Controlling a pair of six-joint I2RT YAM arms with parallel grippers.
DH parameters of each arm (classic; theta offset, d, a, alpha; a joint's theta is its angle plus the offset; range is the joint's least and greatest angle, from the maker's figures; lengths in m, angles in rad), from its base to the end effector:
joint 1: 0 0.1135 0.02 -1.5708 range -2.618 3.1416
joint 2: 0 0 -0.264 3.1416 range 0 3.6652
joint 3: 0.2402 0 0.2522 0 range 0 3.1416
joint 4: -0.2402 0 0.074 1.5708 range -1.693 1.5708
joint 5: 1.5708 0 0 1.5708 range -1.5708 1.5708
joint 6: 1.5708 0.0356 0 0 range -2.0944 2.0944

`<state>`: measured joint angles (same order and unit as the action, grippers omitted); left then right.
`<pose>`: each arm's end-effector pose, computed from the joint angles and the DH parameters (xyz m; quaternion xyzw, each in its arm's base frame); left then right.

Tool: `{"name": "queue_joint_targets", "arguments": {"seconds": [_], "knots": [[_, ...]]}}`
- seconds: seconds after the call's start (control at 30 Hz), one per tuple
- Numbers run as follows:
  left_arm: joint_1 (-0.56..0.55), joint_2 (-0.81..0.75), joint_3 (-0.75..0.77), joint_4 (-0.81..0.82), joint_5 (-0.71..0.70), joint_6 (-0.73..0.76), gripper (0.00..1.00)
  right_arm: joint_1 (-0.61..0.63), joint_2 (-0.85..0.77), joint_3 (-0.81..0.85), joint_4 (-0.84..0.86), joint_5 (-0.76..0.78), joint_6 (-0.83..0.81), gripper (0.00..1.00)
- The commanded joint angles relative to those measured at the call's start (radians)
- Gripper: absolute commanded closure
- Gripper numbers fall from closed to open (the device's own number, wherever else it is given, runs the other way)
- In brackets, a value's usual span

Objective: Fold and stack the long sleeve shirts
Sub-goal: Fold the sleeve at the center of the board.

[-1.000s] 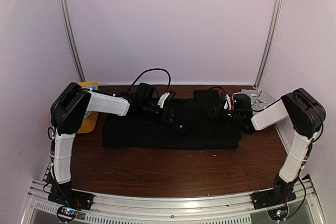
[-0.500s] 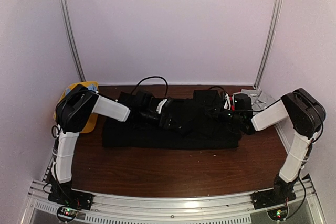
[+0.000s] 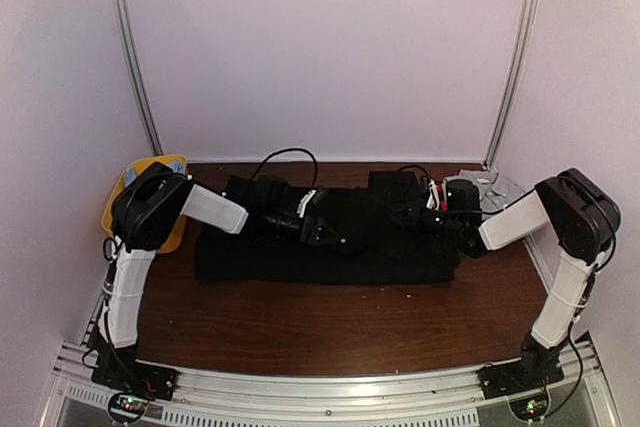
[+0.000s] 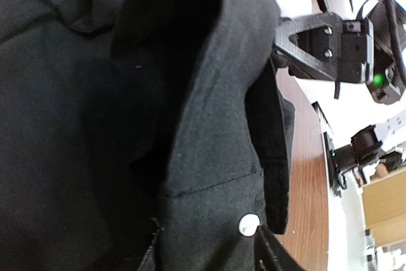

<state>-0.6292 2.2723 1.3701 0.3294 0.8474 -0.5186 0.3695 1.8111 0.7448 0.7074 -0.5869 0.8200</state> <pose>0.3653 -0.2989 0.1073 0.2407 0.7883 -0.5400 0.1703 0.3200 0.1451 0.1481 0.0152 0.8037 0.5024 0.3184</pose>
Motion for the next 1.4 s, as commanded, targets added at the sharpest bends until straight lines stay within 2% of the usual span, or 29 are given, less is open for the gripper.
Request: {"name": "queue_joint_targets", "arguments": {"seconds": [0.0,0.17,0.23,0.33,0.5,0.73,0.9,1.0,1.17,1.37], "knots": [[0.005,0.027,0.003,0.086,0.062,-0.022,0.59,-0.006,-0.021,-0.008,0.024,-0.009,0.008,1.00],[0.006,0.011,-0.003,0.100,0.082,-0.036,0.93,-0.006,-0.023,-0.004,0.007,-0.005,-0.004,1.00],[0.009,-0.006,-0.007,0.096,0.083,-0.037,1.00,-0.006,-0.027,-0.004,-0.003,0.001,-0.013,1.00],[0.013,-0.038,-0.002,0.045,0.086,-0.035,1.00,-0.006,-0.036,-0.007,-0.017,0.010,-0.027,1.00],[0.023,-0.120,0.025,-0.192,0.099,-0.004,1.00,-0.006,-0.064,0.000,-0.072,0.024,-0.070,0.99],[0.042,-0.268,0.024,-0.464,0.067,0.029,1.00,-0.004,-0.144,0.023,-0.235,0.012,-0.167,0.75],[0.094,-0.376,-0.008,-0.640,0.072,0.069,1.00,0.009,-0.279,0.005,-0.423,0.048,-0.259,0.56],[0.138,-0.425,-0.022,-0.743,0.103,0.105,1.00,0.019,-0.362,-0.010,-0.520,0.077,-0.302,0.50],[0.170,-0.474,-0.032,-0.900,0.118,0.188,1.00,0.028,-0.459,-0.045,-0.615,0.188,-0.348,0.47],[0.192,-0.525,-0.082,-0.944,0.162,0.232,1.00,0.027,-0.439,-0.057,-0.646,0.264,-0.378,0.48]]}}
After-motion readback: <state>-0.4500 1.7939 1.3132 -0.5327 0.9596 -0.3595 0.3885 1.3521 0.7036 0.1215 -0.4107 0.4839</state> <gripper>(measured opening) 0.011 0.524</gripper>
